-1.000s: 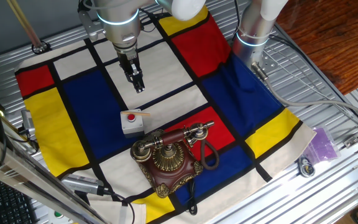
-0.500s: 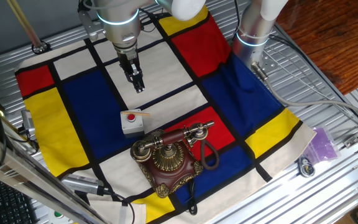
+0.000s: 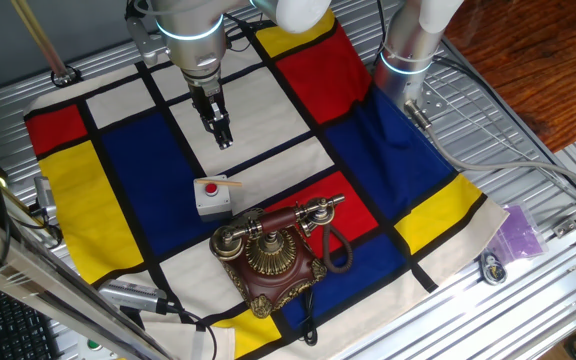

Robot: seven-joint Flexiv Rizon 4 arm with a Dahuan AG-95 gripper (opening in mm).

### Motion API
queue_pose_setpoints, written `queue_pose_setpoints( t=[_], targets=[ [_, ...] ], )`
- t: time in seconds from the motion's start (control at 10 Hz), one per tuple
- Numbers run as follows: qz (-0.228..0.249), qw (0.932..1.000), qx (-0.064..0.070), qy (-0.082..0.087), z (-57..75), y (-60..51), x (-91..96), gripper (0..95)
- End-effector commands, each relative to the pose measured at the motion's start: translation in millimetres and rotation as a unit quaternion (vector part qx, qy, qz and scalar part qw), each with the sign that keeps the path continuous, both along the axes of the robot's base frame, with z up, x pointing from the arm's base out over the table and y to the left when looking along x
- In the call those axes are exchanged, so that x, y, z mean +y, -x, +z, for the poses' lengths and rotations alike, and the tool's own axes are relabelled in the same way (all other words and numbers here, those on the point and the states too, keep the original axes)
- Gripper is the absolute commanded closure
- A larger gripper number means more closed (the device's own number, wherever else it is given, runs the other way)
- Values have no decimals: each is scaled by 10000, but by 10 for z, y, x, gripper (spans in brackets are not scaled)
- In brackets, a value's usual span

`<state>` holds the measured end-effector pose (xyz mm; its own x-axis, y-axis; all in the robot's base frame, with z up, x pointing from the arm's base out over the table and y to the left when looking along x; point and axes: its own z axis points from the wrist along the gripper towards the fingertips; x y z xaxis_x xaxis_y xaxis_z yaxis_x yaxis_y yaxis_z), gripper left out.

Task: Dial a number on an old rotary phone

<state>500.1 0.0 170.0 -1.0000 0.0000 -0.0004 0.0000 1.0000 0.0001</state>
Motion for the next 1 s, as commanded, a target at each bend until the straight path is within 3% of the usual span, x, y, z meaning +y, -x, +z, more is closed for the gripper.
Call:
queue_pose_setpoints(
  t=[0.1,1.0],
  targets=[
    [1005,9943,-106,-352,0,1,0,950],
    [1130,9930,-95,-320,0,0,1,950]
  ],
)
